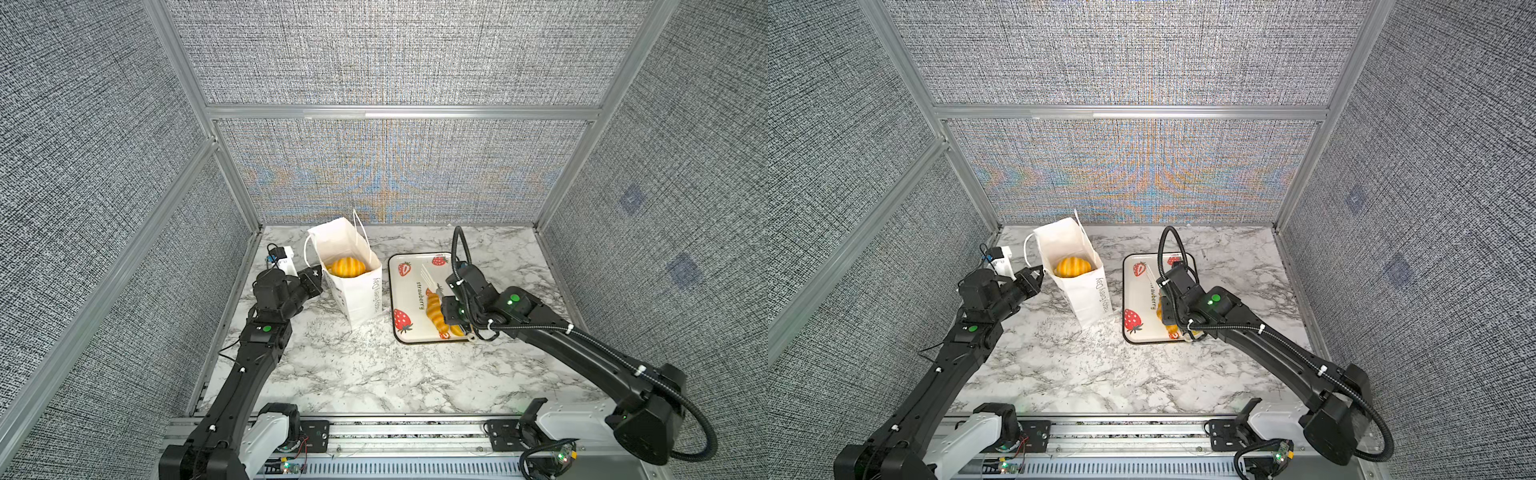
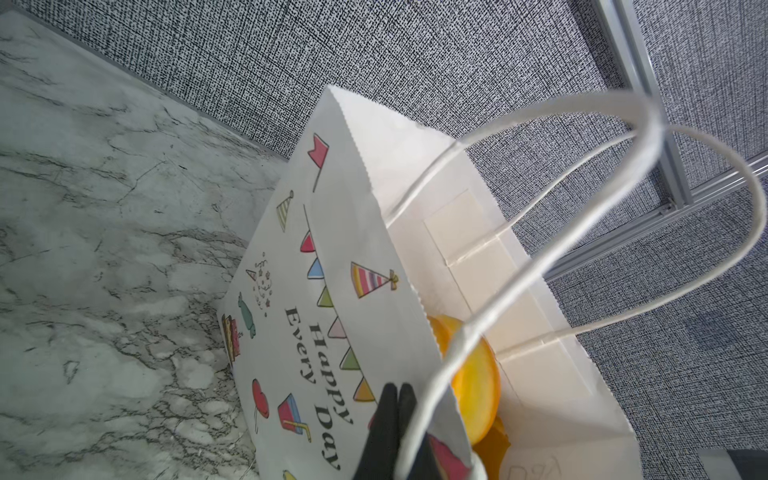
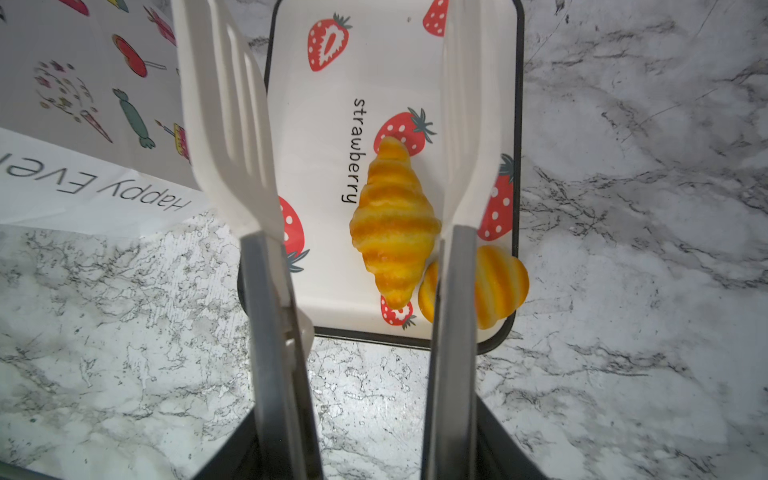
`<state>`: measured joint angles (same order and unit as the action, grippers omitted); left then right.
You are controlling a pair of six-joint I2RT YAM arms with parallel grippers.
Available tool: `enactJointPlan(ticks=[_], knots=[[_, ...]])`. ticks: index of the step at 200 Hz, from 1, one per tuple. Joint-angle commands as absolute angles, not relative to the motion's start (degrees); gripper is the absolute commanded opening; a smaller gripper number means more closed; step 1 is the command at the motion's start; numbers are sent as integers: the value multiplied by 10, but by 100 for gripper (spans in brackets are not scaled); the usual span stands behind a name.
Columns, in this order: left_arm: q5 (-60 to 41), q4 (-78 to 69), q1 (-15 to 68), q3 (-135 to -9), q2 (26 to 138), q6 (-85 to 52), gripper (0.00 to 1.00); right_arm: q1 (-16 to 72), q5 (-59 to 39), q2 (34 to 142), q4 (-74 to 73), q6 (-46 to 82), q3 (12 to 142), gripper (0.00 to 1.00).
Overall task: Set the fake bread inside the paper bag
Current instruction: 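Raise the open tongs out of the bag back over the tray, then lower the open tongs onto a croissant on the tray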
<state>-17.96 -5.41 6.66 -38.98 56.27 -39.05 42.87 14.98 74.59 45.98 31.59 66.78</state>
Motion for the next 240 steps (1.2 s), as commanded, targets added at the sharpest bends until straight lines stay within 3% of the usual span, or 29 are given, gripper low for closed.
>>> enactJointPlan(ticks=[1,240], knots=[[-184,-42,67,-388,562,-389,0,425,138,757,481,331,673,56],[-184,-53,67,-365,562,-391,0,403,89,832,500,335,639,56]])
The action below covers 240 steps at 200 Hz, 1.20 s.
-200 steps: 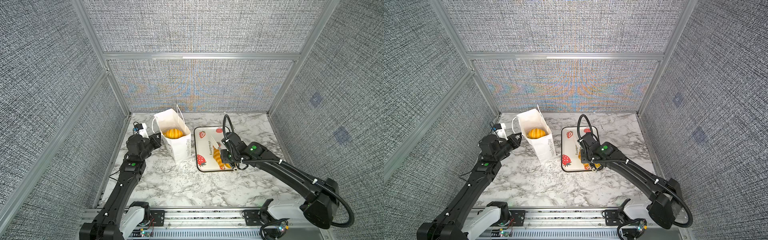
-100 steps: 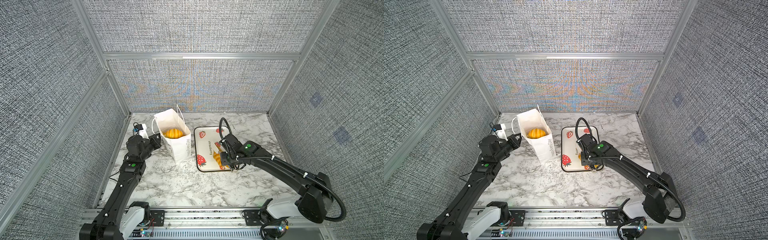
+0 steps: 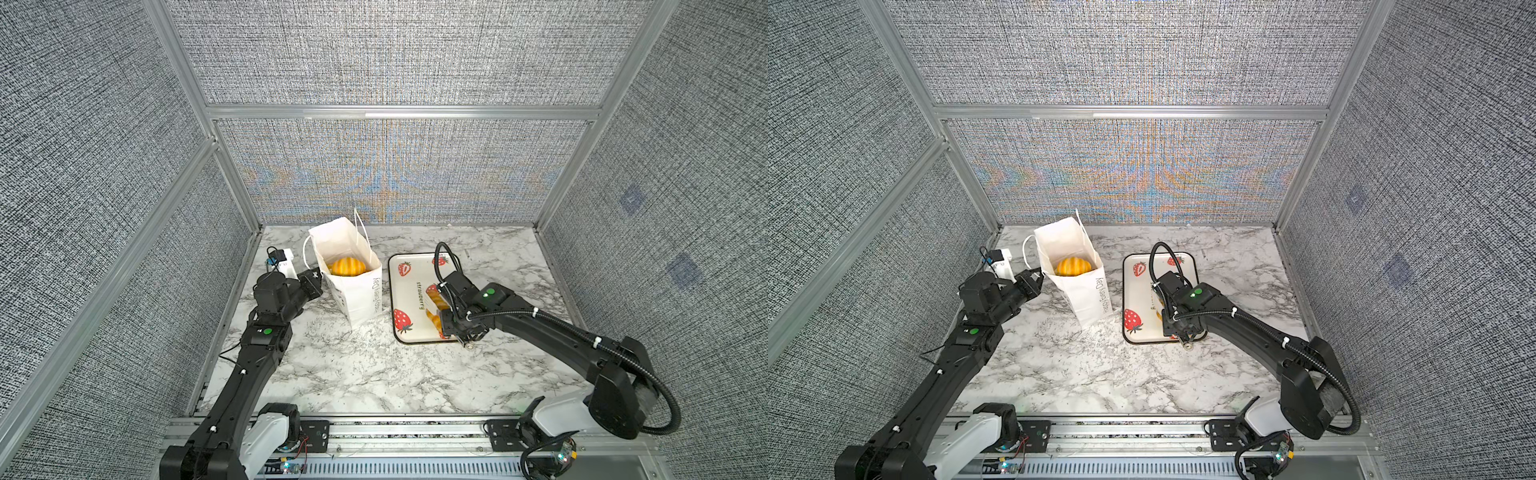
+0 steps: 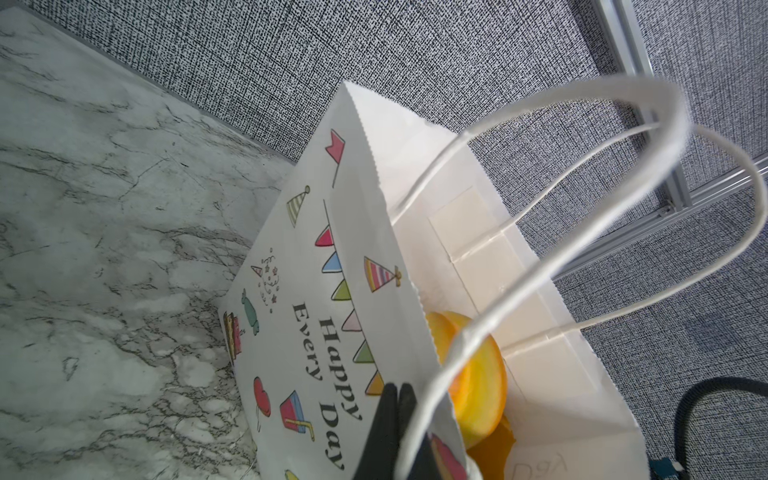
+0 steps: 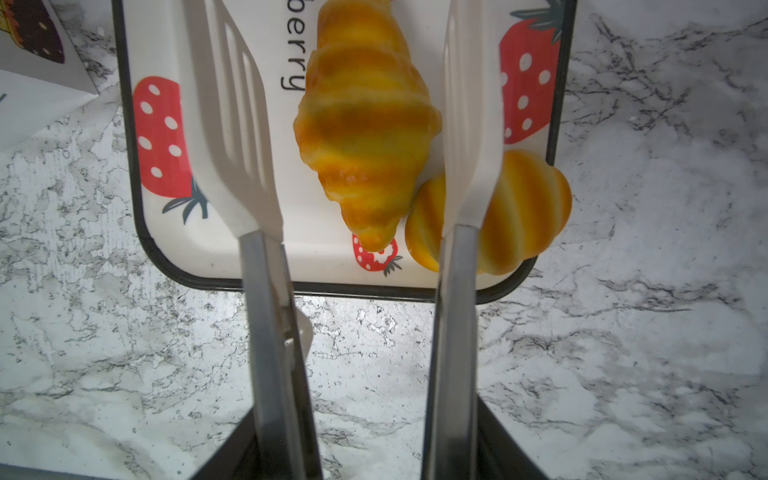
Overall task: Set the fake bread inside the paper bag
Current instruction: 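Lower the open tongs onto a croissant on the tray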
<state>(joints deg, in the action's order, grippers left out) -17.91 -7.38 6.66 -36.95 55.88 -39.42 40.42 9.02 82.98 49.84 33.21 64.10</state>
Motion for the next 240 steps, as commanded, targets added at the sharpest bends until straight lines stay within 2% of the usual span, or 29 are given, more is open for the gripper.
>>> enactJointPlan(ticks=[1,147,240], knots=[[-184,-53,67,-365,562,-391,0,403,88,832,500,336,639,56],[-183,-61,67,-355,564,-391,0,406,77,864,514,322,639,58],[-181,-60,67,-354,561,-388,0,415,117,888,549,314,673,59]])
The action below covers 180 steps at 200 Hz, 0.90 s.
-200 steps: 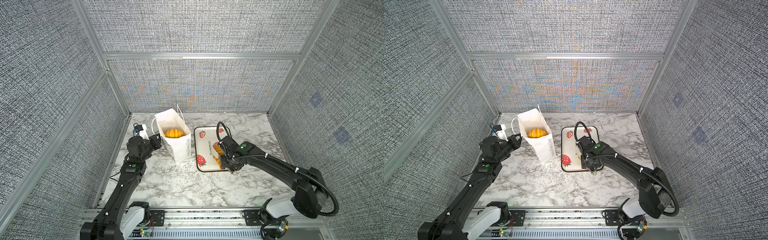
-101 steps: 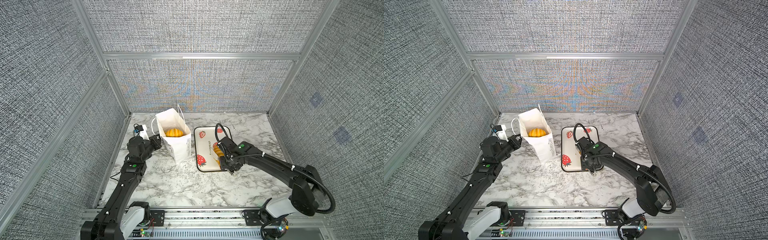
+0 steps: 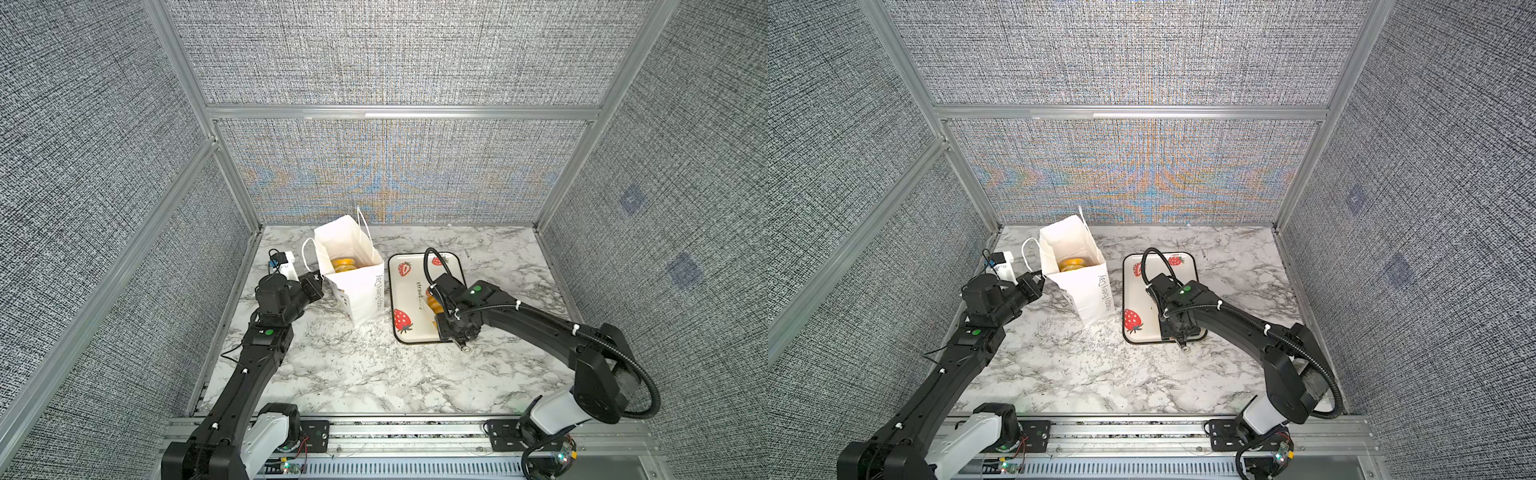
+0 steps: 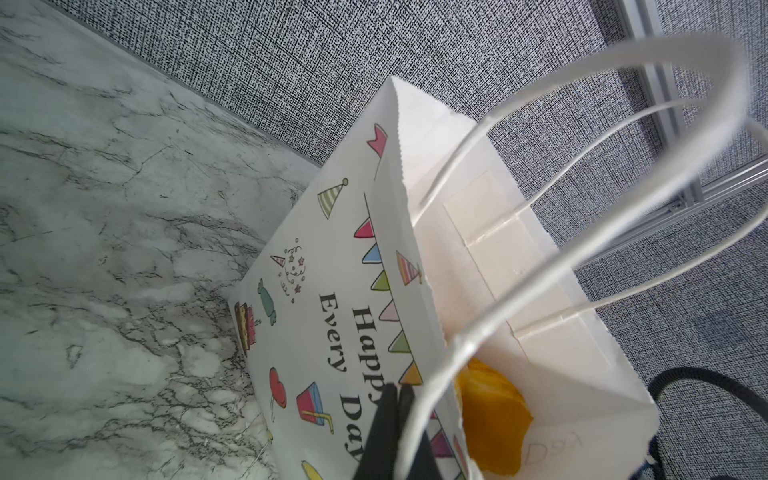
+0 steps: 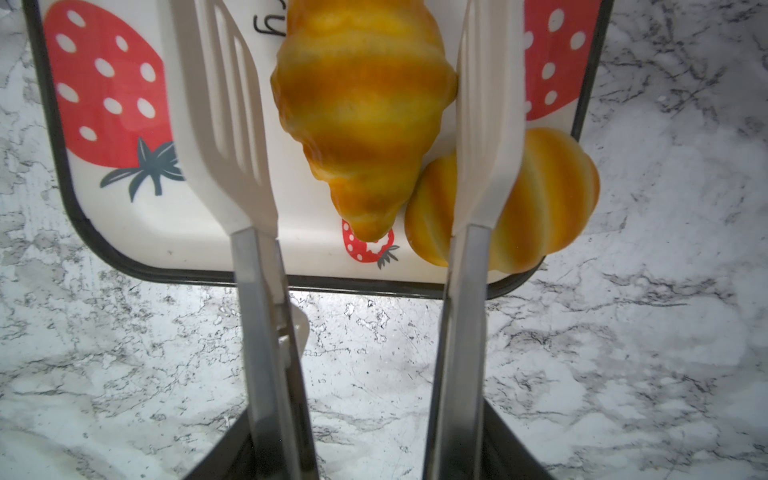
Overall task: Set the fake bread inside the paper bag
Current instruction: 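Lower the open tongs onto a croissant on the tray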
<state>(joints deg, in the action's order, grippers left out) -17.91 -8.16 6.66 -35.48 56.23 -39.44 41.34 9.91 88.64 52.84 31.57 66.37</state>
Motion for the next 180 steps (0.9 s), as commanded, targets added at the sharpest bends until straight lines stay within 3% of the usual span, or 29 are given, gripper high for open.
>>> enactJointPlan(ticks=[1,180], knots=[[-181,-60,67,-354,561,-388,0,415,118,888,550,315,673,59],[-180,-71,67,-350,565,-386,0,413,106,937,585,271,712,59]])
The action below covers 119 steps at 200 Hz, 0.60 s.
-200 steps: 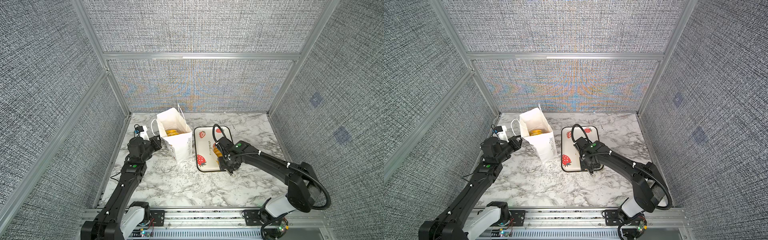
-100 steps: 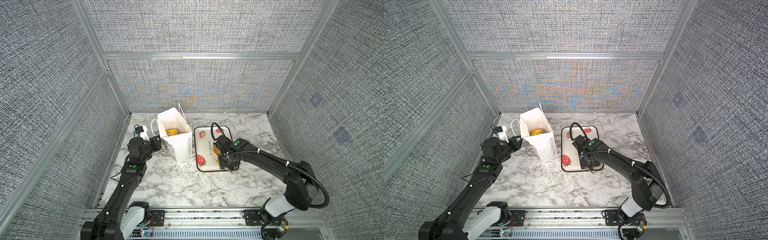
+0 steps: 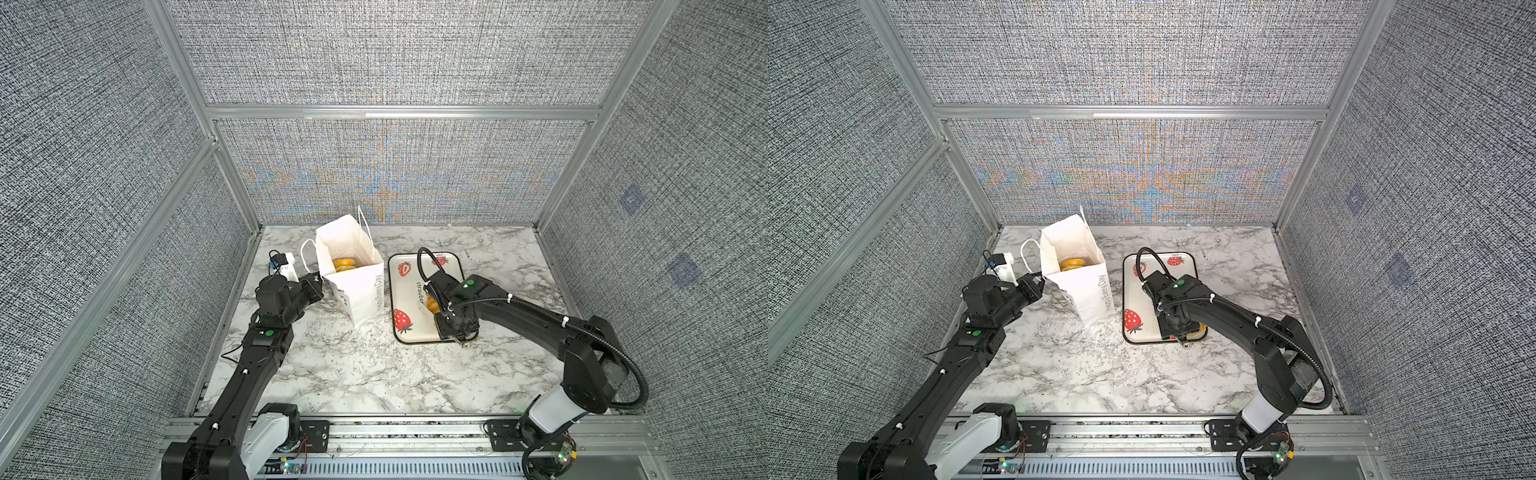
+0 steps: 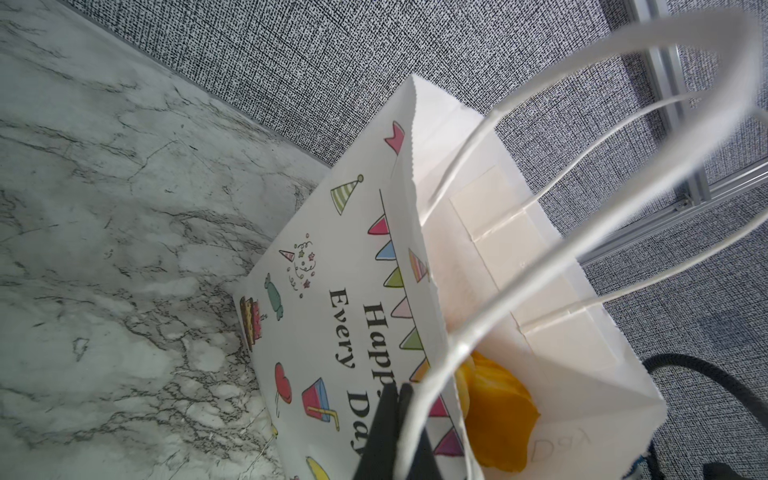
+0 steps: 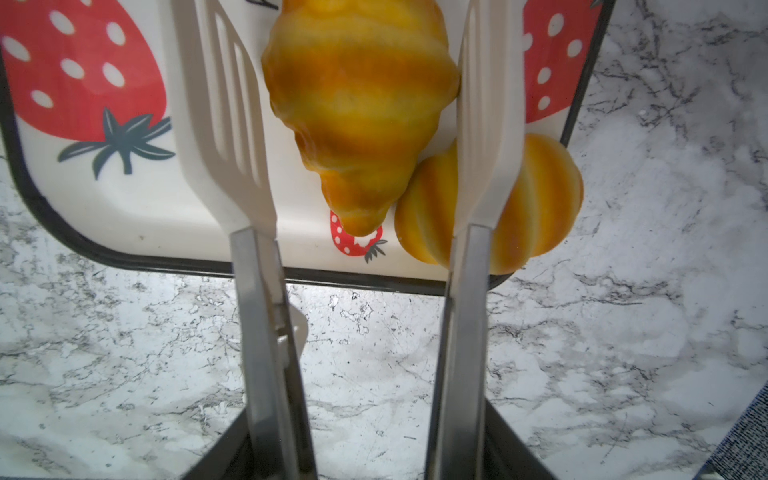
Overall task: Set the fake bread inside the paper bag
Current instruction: 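Lower the open tongs onto a croissant on the tray, then squeeze the tongs around the croissant and lift it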
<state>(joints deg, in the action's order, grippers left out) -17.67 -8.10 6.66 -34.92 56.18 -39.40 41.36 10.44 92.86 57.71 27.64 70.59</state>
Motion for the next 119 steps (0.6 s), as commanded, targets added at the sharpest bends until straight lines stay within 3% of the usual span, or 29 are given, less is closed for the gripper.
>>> enactJointPlan(ticks=[1,48,119], knots=[[-180,-71,67,-350,566,-386,0,413,106,937,585,270,712,59],[-176,-68,67,-351,566,-381,0,413,114,940,589,267,721,57],[-178,-67,68,-353,569,-380,0,411,138,927,598,265,737,43]])
